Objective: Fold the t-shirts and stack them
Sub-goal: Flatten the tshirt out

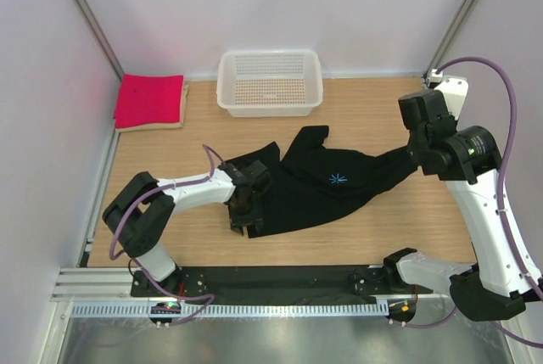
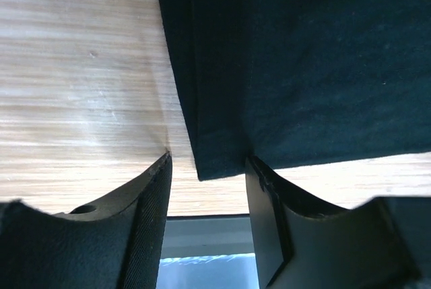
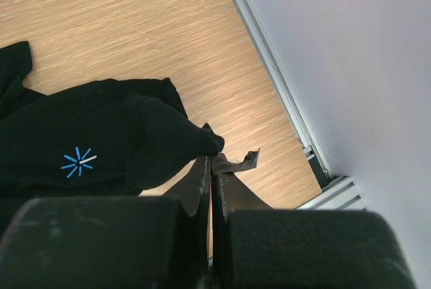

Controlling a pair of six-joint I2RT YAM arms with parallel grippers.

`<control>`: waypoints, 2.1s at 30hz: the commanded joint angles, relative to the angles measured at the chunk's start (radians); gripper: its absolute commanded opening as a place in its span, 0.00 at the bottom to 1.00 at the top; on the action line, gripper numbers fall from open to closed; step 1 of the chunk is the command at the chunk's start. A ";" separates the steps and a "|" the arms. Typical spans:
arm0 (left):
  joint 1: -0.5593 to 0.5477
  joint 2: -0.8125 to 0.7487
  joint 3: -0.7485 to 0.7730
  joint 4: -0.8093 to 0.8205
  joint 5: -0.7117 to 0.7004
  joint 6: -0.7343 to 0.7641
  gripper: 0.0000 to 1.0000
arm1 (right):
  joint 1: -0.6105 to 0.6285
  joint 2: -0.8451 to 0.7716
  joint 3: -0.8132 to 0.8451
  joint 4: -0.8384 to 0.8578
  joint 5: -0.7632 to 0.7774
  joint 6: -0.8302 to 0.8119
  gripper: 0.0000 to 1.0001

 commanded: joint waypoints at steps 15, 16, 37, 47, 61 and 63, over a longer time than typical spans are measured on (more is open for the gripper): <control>-0.070 0.010 -0.090 0.090 -0.168 -0.204 0.47 | -0.002 -0.073 -0.024 -0.017 -0.054 -0.036 0.01; -0.068 0.017 -0.090 0.104 -0.171 -0.202 0.45 | -0.002 -0.076 -0.022 -0.019 -0.058 -0.033 0.01; 0.010 -0.270 0.248 -0.232 -0.461 0.127 0.00 | -0.002 -0.070 0.010 0.007 -0.176 -0.022 0.01; 0.166 -0.436 0.735 -0.393 -0.647 0.379 0.00 | 0.000 -0.026 0.229 0.141 -0.204 -0.062 0.01; 0.176 -0.551 1.089 0.004 -0.814 0.828 0.00 | -0.002 -0.032 0.556 0.500 -0.162 -0.298 0.01; 0.176 -0.583 1.089 0.102 -0.799 0.867 0.00 | 0.000 -0.053 0.591 0.556 -0.236 -0.324 0.01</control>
